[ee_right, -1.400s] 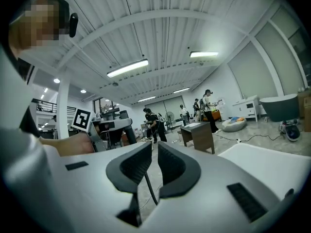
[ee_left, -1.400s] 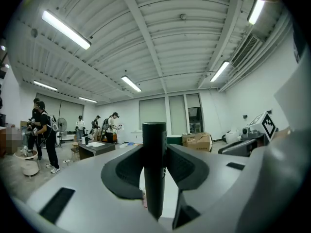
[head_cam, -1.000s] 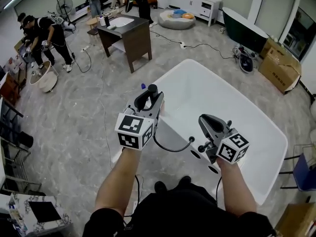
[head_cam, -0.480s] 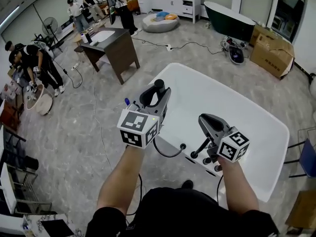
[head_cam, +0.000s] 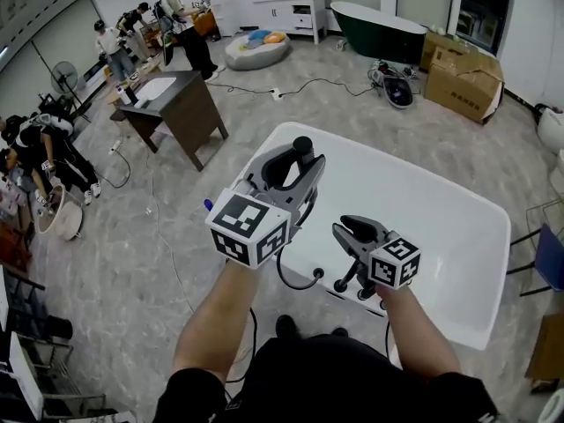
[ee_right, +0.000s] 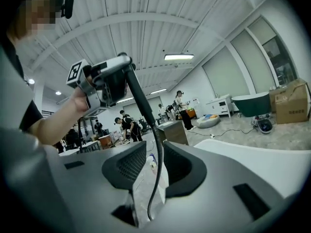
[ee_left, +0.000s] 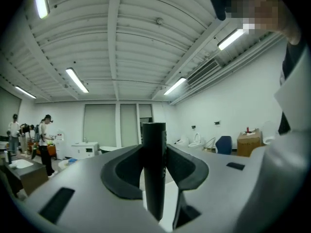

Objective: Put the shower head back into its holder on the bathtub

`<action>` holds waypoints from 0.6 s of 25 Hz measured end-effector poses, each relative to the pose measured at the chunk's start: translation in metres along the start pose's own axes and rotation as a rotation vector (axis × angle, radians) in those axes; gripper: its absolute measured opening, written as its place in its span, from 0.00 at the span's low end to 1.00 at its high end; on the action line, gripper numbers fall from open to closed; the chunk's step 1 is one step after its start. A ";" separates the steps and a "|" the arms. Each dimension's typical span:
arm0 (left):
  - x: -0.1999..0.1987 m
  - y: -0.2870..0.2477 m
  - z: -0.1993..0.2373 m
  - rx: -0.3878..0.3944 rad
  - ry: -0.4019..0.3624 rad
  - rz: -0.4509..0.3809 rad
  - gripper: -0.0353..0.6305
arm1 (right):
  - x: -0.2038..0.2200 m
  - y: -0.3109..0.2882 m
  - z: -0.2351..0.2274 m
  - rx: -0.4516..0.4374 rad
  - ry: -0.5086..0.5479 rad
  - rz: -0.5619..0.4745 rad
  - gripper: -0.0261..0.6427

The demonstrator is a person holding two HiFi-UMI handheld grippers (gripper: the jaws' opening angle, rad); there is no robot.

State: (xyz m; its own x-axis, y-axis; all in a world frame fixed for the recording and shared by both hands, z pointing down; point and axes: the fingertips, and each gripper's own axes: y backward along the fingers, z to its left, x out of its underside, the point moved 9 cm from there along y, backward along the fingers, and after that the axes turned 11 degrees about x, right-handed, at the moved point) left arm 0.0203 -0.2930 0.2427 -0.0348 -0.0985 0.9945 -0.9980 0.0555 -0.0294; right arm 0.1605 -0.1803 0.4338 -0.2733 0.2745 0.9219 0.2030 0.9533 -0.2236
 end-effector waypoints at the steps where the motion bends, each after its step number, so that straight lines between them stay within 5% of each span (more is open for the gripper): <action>1: -0.002 -0.005 -0.002 0.044 -0.008 -0.003 0.27 | 0.004 -0.003 -0.001 0.003 -0.003 0.011 0.23; 7: 0.001 -0.018 -0.013 0.227 -0.027 -0.016 0.27 | 0.021 -0.027 -0.007 0.034 -0.018 0.051 0.27; 15: 0.018 0.002 0.015 0.262 0.054 -0.028 0.27 | 0.024 -0.066 0.006 0.050 -0.021 0.067 0.27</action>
State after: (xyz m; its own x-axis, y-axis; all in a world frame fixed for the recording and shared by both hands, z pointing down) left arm 0.0169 -0.3096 0.2588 -0.0112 -0.0425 0.9990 -0.9783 -0.2063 -0.0197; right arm 0.1351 -0.2356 0.4692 -0.2805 0.3395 0.8978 0.1743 0.9378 -0.3002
